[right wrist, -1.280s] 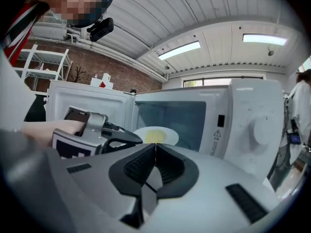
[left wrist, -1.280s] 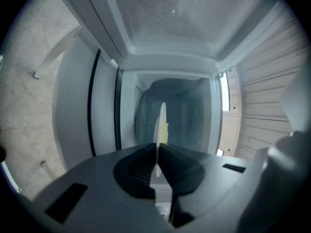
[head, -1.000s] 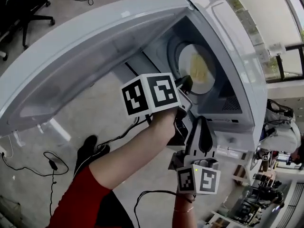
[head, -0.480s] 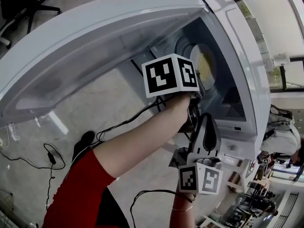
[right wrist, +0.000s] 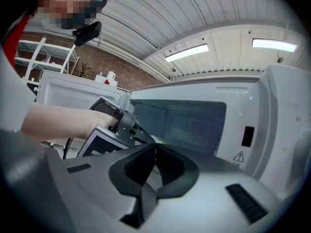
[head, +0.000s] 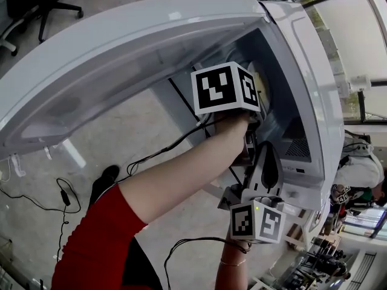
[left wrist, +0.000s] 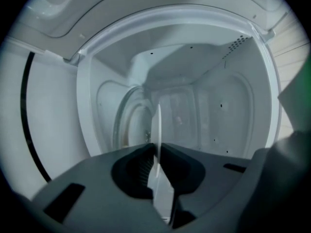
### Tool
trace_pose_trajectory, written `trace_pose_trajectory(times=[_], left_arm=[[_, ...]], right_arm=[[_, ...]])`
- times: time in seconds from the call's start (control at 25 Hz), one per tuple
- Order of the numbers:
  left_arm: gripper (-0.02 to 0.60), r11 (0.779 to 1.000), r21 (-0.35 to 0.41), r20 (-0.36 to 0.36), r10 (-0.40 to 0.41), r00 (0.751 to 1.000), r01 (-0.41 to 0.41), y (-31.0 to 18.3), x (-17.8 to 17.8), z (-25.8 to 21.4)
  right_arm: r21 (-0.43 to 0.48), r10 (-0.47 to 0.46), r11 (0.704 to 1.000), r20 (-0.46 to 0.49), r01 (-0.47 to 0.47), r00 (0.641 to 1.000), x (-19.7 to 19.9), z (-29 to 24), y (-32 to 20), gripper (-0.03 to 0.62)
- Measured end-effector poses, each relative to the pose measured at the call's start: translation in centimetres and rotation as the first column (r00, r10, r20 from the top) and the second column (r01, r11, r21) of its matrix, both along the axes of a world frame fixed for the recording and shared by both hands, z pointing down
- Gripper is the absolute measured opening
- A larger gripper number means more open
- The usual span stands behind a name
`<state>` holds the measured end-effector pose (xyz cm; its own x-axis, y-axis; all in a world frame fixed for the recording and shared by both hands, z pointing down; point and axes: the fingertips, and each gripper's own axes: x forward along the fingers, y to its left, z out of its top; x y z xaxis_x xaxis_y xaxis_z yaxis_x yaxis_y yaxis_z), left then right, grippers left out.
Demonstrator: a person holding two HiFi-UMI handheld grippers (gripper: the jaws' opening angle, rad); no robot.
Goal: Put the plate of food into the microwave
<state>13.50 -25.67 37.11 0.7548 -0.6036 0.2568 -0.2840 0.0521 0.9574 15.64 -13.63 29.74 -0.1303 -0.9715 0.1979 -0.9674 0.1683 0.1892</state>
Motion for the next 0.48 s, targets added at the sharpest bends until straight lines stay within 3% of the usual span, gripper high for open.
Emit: trace_pose_trajectory(times=[0.48], left_arm=[[0.051, 0.998, 0.065, 0.056, 0.018, 0.998, -0.022, -0.1, -0.9, -0.2]], right_arm=[[-0.051, 0.025, 0.998, 0.032, -0.023, 0.999, 0.0, 1.9, -1.3, 0.015]])
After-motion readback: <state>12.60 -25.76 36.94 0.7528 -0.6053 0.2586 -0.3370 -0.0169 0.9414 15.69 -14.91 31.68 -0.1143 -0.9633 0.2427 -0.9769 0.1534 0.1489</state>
